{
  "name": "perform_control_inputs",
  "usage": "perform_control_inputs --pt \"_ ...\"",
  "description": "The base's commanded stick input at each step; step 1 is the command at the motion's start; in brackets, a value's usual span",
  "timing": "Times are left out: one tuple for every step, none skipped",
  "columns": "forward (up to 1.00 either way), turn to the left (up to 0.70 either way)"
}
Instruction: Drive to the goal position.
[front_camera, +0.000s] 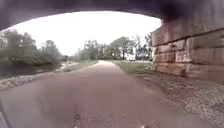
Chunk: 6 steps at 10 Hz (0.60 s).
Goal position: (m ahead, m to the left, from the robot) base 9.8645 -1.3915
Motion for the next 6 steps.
perform_control_inputs --pt "0.7 0.0" --pt "0.7 0.0" --pt "0.7 0.0" --pt "0.7 0.0" --pt "0.7 0.0" --pt "0.7 0.0"
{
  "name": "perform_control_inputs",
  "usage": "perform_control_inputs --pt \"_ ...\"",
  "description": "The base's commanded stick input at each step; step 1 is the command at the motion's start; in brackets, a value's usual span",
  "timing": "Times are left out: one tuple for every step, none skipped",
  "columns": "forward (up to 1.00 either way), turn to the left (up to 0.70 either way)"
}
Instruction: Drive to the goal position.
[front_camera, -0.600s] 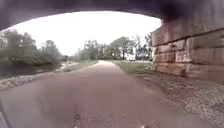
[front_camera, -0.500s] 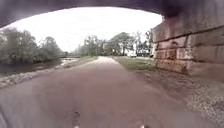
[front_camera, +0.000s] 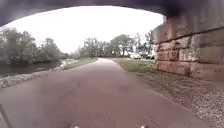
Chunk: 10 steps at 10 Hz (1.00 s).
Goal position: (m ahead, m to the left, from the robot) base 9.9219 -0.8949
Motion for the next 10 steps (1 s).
perform_control_inputs --pt "0.7 0.0" --pt "0.7 0.0" --pt "0.7 0.0" --pt "0.7 0.0" --pt "0.7 0.0" --pt "0.7 0.0" --pt "0.7 0.0" --pt "0.7 0.0" --pt "0.7 0.0" --pt "0.7 0.0"
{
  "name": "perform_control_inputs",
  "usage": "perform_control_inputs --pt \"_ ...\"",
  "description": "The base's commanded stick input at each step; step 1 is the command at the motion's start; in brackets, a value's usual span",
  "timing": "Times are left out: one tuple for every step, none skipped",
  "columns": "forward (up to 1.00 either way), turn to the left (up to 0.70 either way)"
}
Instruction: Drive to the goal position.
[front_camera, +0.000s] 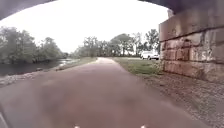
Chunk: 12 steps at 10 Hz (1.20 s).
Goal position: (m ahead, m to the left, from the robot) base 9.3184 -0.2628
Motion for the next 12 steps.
perform_control_inputs --pt "0.7 0.0" --pt "0.7 0.0" --pt "0.7 0.0" --pt "0.7 0.0" --pt "0.7 0.0" --pt "0.7 0.0" --pt "0.7 0.04" --pt "0.7 0.16" --pt "0.7 0.28" --pt "0.7 0.35" --pt "0.7 0.1" --pt "0.7 0.0"
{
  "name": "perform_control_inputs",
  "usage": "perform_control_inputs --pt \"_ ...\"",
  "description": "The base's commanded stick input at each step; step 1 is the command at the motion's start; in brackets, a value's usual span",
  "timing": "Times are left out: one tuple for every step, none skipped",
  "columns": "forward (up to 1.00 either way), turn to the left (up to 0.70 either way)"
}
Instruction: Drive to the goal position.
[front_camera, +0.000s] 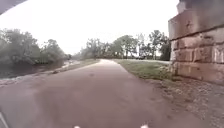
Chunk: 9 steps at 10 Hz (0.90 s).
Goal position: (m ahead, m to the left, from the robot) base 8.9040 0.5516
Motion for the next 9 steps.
perform_control_inputs --pt "0.7 0.0" --pt "0.7 0.0" --pt "0.7 0.0" --pt "0.7 0.0" --pt "0.7 0.0" --pt "0.7 0.0" --pt "0.7 0.0" --pt "0.7 0.0" --pt "0.7 0.0"
